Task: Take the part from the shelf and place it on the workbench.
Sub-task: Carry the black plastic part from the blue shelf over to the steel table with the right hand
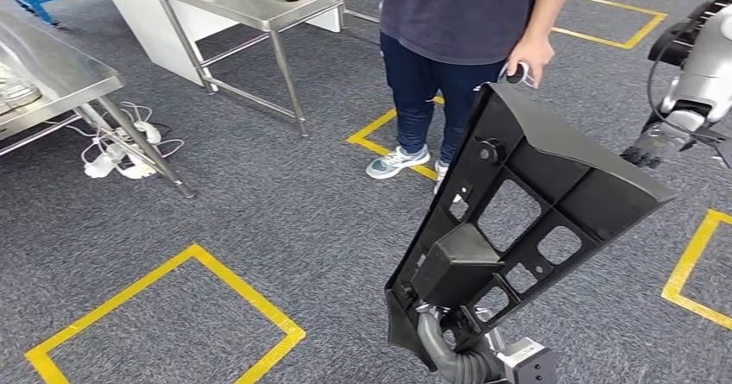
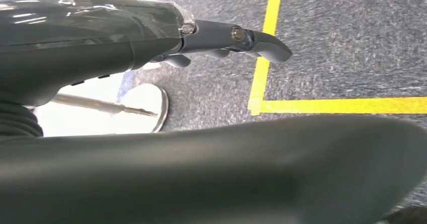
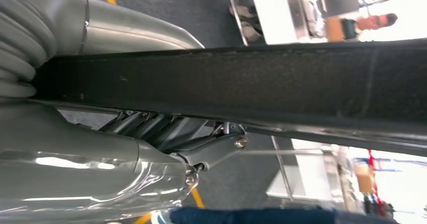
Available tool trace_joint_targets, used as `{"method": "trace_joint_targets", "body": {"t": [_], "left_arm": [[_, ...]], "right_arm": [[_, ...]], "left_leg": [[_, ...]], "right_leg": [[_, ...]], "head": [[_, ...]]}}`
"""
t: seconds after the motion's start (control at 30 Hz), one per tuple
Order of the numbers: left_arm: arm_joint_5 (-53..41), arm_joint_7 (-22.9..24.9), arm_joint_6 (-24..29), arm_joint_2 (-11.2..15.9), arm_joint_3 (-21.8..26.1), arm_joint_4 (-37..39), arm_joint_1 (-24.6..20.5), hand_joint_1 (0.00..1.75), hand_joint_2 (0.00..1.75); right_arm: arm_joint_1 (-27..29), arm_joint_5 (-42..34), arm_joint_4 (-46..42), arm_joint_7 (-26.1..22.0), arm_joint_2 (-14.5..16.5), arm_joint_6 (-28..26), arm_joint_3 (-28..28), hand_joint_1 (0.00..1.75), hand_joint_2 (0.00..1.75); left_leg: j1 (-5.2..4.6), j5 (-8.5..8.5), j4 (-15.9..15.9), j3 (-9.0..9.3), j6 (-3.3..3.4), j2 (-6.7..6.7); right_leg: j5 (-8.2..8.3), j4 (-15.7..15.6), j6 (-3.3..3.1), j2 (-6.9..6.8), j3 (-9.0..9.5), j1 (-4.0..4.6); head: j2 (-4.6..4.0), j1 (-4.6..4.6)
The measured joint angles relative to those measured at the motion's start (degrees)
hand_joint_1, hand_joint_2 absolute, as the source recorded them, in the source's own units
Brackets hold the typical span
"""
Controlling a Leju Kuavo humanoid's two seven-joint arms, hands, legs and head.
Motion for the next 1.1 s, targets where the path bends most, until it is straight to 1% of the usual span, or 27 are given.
{"method": "trace_joint_targets", "body": {"t": [0.03, 0.07, 0.1, 0.13, 0.17, 0.2, 0.27, 0.3, 0.33, 0.37, 0.43, 0.5, 0.53, 0.57, 0.6, 0.63, 0.67, 0.7, 0.73, 0.77, 0.8, 0.87, 0.9, 0.93, 1.0, 1.07, 1.1], "left_arm": [[0.07, -0.01, 0.0, -0.01, 0.0, 0.0, -0.03, 0.0, 1.75], [0.09, 0.0, 0.0, -0.01, 0.01, 0.0, 0.04, 0.0, 1.75], [0.09, 0.02, 0.0, -0.01, 0.01, 0.0, 0.15, 0.0, 1.75], [0.09, 0.03, 0.0, -0.01, 0.02, 0.0, 0.26, 0.0, 1.75], [0.09, 0.05, 0.0, -0.01, 0.02, 0.0, 0.32, 0.0, 1.75], [0.09, 0.05, 0.0, 0.0, 0.02, 0.0, 0.28, 0.0, 1.75], [0.11, 0.05, 0.0, -0.01, 0.02, 0.0, 0.08, 0.0, 1.75], [0.12, 0.05, 0.0, -0.01, 0.03, 0.0, 0.04, 0.0, 1.75], [0.13, 0.04, 0.0, -0.01, 0.04, 0.0, 0.1, 0.0, 1.75], [0.14, 0.04, 0.0, -0.01, 0.05, 0.0, 0.26, 0.0, 1.75], [0.14, 0.04, 0.0, -0.02, 0.07, 0.0, 0.34, 0.0, 1.75], [0.14, 0.04, -0.01, -0.05, 0.07, 0.0, 0.08, 0.0, 1.75], [0.14, 0.04, -0.02, -0.08, 0.07, 0.0, -0.03, 0.0, 1.75], [0.14, 0.05, -0.04, -0.1, 0.07, 0.0, -0.04, 0.0, 1.75], [0.14, 0.05, -0.08, -0.11, 0.07, 0.0, -0.01, 0.0, 1.75], [0.13, 0.05, -0.14, -0.11, 0.07, 0.0, 0.03, 0.0, 1.75], [0.11, 0.05, -0.21, -0.14, 0.07, 0.0, 0.05, 0.0, 1.75], [0.09, 0.05, -0.29, -0.17, 0.07, 0.0, 0.04, 0.0, 1.75], [0.07, 0.04, -0.35, -0.2, 0.07, 0.0, -0.03, 0.0, 1.75], [0.05, 0.03, -0.4, -0.22, 0.07, 0.0, -0.09, 0.0, 1.75], [0.05, 0.02, -0.43, -0.22, 0.07, 0.0, -0.09, 0.0, 1.75], [0.05, -0.01, -0.48, -0.21, 0.07, 0.0, 0.1, 0.0, 1.75], [0.06, -0.01, -0.5, -0.21, 0.07, 0.0, 0.22, 0.0, 1.75], [0.06, -0.02, -0.52, -0.21, 0.07, 0.0, 0.23, 0.0, 1.75], [0.06, -0.03, -0.55, -0.22, 0.07, 0.0, 0.02, 0.0, 1.75], [0.05, -0.04, -0.58, -0.22, 0.07, 0.0, -0.09, 0.0, 1.75], [0.05, -0.05, -0.6, -0.22, 0.07, 0.0, 0.0, 0.0, 1.75]], "right_arm": [[0.37, -0.13, 0.15, 0.01, 0.01, -0.16, -0.38, 1.75, 1.75], [0.65, -0.23, 0.28, 0.01, 0.02, -0.33, -0.73, 1.75, 1.75], [0.85, -0.33, 0.37, 0.0, 0.03, -0.5, -1.07, 1.75, 1.75], [1.0, -0.39, 0.4, 0.0, 0.05, -0.63, -1.38, 1.75, 1.75], [1.11, -0.44, 0.38, -0.01, 0.11, -0.76, -1.7, 1.75, 1.75], [1.21, -0.47, 0.33, -0.01, 0.19, -0.89, -2.02, 1.75, 1.75], [1.42, -0.46, 0.2, -0.04, 0.37, -1.16, -2.65, 1.75, 1.75], [1.52, -0.46, 0.15, -0.06, 0.43, -1.29, -2.93, 1.75, 1.75], [1.58, -0.45, 0.07, -0.07, 0.49, -1.37, -3.2, 1.75, 1.75], [1.59, -0.44, -0.04, -0.07, 0.55, -1.42, -3.47, 1.75, 1.75], [1.69, -0.37, -0.43, -0.14, 0.6, -1.48, -3.95, 1.75, 1.75], [2.12, -0.22, -0.73, -0.2, 0.6, -1.49, -4.47, 1.75, 1.75], [2.4, -0.1, -0.79, -0.2, 0.6, -1.49, -4.7, 1.75, 1.75], [2.63, 0.06, -0.8, -0.2, 0.6, -1.49, -4.91, 1.75, 1.75], [2.81, 0.25, -0.86, -0.2, 0.6, -1.49, -5.06, 1.75, 1.75], [2.93, 0.45, -0.99, -0.21, 0.6, -1.49, -5.15, 1.75, 1.75], [3.02, 0.67, -1.18, -0.22, 0.59, -1.49, -5.24, 1.75, 1.75], [3.07, 0.92, -1.4, -0.23, 0.58, -1.49, -5.31, 1.75, 1.75], [3.15, 1.19, -1.7, -0.27, 0.58, -1.48, -5.36, 1.75, 1.75], [3.27, 1.46, -2.02, -0.31, 0.57, -1.45, -5.42, 1.75, 1.75], [3.37, 1.73, -2.39, -0.34, 0.56, -1.42, -5.5, 1.75, 1.75], [3.47, 2.27, -3.32, -0.46, 0.54, -1.39, -5.69, 1.75, 1.75], [3.43, 2.53, -3.83, -0.53, 0.52, -1.4, -5.83, 1.75, 1.75], [3.42, 2.77, -4.36, -0.61, 0.51, -1.4, -5.96, 1.75, 1.75], [3.58, 3.16, -5.26, -0.71, 0.48, -1.4, -6.21, 1.75, 1.75], [3.83, 3.62, -5.92, -0.76, 0.44, -1.4, -6.4, 1.75, 1.75], [3.9, 3.87, -6.26, -0.8, 0.42, -1.4, -6.51, 1.75, 1.75]], "left_leg": [[0.15, -1.15, 3.39, -1.81, -0.2, 0.52], [0.25, -1.39, 5.37, -2.96, -0.32, 0.77], [0.31, -0.51, 5.28, -3.08, -0.35, 0.94], [0.33, 1.31, 3.03, -2.13, -0.27, 1.23], [0.26, 3.53, -0.66, -0.45, -0.06, 1.89], [-0.03, 5.06, -4.05, 1.19, 0.25, 3.0], [-0.65, 6.01, -8.03, 3.05, 1.0, 4.75], [-0.95, 5.62, -8.27, 3.15, 1.3, 4.93], [-1.04, 5.53, -8.56, 3.2, 1.57, 4.49], [-0.96, 5.58, -8.8, 3.33, 1.82, 3.97], [-0.6, 5.74, -9.42, 3.76, 2.39, 2.93], [-0.34, 5.76, -9.61, 3.96, 2.82, 1.77], [-0.34, 5.72, -9.6, 4.01, 2.93, 1.09], [-0.34, 5.67, -9.59, 4.11, 2.99, 0.38], [-0.34, 5.61, -9.57, 4.25, 3.0, -0.38], [-0.31, 5.52, -9.53, 4.46, 2.95, -1.18], [-0.26, 5.39, -9.46, 4.68, 2.84, -1.99], [-0.23, 5.2, -9.35, 4.82, 2.62, -2.78], [-0.2, 5.03, -9.15, 4.79, 2.35, -3.55], [-0.15, 4.93, -9.01, 4.64, 2.05, -4.2], [-0.08, 4.9, -8.96, 4.45, 1.74, -4.84], [0.12, 4.91, -9.01, 4.25, 1.2, -5.86], [0.09, 4.6, -8.63, 4.1, 0.94, -5.32], [0.04, 3.85, -7.46, 3.56, 0.67, -4.14], [0.05, 1.1, -2.08, 0.85, 0.08, -0.92], [0.36, -1.09, 4.36, -2.64, -0.38, 0.45], [0.48, -0.89, 5.59, -3.45, -0.51, 0.73]], "right_leg": [[-0.19, 0.01, -0.07, -0.83, 0.14, 0.05], [-0.41, 0.01, -0.08, -1.59, 0.32, 0.07], [-0.63, 0.02, -0.04, -2.29, 0.57, 0.07], [-0.9, 0.02, 0.04, -2.94, 0.92, 0.08], [-1.18, 0.01, 0.15, -3.55, 1.33, 0.09], [-1.46, -0.01, 0.34, -4.11, 1.72, 0.16], [-1.91, -0.04, 0.88, -5.12, 2.18, 0.32], [-2.05, -0.14, 1.18, -5.63, 2.34, 0.36], [-2.17, -0.26, 1.47, -6.17, 2.6, 0.34], [-2.42, -0.27, 1.77, -6.07, 2.9, 0.23], [-3.88, 1.54, 2.14, -3.67, 2.48, 0.11], [-6.95, 7.8, 2.18, -0.68, -0.72, 0.12], [-8.21, 11.47, 2.2, -0.12, -2.83, 0.16], [-8.66, 14.11, 2.26, 0.11, -4.52, 0.18], [-7.87, 14.74, 2.32, 0.21, -5.3, 0.18], [-5.92, 13.04, 2.38, 0.41, -5.0, 0.16], [-3.36, 9.68, 2.42, 1.0, -3.89, 0.11], [-1.36, 6.16, 2.39, 2.39, -2.61, 0.02], [-0.06, 3.08, 2.3, 3.8, -1.5, -0.1], [0.38, 1.3, 2.16, 4.9, -0.86, -0.12], [0.13, 0.71, 1.93, 5.47, -0.62, -0.09], [0.06, 0.34, 1.39, 4.35, -0.32, -0.07], [0.02, 0.22, 1.05, 3.62, -0.13, -0.17], [-0.03, 0.1, 0.75, 2.79, 0.05, -0.3], [-0.29, 0.0, 0.28, 1.0, 0.38, -0.36], [-0.63, 0.02, 0.13, -0.84, 0.65, -0.31], [-0.84, 0.03, 0.16, -1.66, 0.83, -0.31]], "head": [[0.0, 0.0], [0.0, 0.0], [0.0, 0.0], [0.0, 0.0], [0.0, 0.0], [0.0, 0.0], [0.0, 0.01], [0.0, 0.01], [0.0, 0.01], [0.0, 0.03], [0.0, 0.06], [0.0, 0.11], [0.0, 0.13], [0.0, 0.13], [0.0, 0.13], [0.0, 0.13], [0.0, 0.13], [0.0, 0.13], [0.0, 0.11], [0.0, 0.1], [0.0, 0.09], [0.0, 0.07], [0.0, 0.05], [0.0, 0.03], [0.0, 0.0], [0.0, 0.0], [0.0, 0.0]]}}
